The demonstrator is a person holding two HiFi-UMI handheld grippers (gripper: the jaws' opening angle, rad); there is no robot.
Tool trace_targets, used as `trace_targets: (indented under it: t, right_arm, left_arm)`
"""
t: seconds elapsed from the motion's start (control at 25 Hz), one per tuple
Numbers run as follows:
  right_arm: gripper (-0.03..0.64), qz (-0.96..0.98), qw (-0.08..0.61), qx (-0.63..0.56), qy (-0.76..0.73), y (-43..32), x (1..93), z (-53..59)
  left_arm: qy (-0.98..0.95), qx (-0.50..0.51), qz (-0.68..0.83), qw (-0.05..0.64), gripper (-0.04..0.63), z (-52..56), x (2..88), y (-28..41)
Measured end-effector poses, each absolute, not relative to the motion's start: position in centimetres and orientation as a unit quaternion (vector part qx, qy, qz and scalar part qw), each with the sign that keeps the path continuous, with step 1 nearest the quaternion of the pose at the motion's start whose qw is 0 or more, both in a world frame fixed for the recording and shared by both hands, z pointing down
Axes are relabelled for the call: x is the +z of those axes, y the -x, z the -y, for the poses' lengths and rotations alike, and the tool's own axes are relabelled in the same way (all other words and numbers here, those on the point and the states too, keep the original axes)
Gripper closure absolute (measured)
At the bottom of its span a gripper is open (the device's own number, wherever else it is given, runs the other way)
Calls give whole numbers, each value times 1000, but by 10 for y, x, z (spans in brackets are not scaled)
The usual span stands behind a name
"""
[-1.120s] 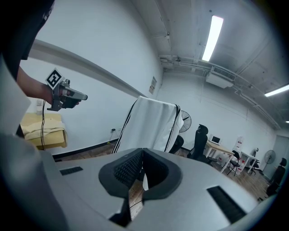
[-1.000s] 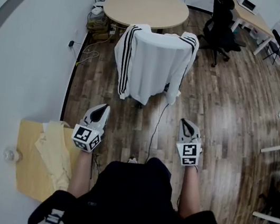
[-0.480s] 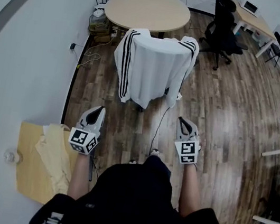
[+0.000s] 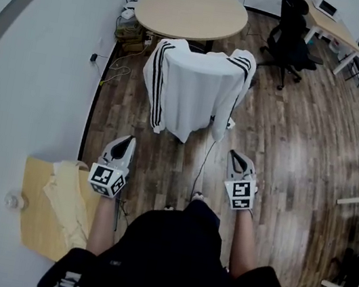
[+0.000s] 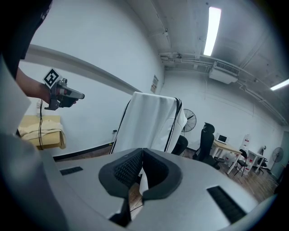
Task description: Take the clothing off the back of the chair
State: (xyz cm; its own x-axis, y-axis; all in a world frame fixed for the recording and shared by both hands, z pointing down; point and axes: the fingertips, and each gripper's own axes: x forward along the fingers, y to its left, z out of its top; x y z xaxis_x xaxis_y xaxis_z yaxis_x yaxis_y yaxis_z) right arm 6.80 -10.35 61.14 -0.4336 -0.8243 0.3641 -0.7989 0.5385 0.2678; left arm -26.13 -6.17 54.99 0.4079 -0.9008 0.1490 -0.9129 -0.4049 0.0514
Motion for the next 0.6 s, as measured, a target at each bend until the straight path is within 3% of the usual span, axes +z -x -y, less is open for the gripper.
trace_targets:
  t: [0.6]
  right_arm:
    - [621,868,218,-40,-444,-102,595,197]
  left_arm:
    - [-814,55,575,60,594,126,533,219]
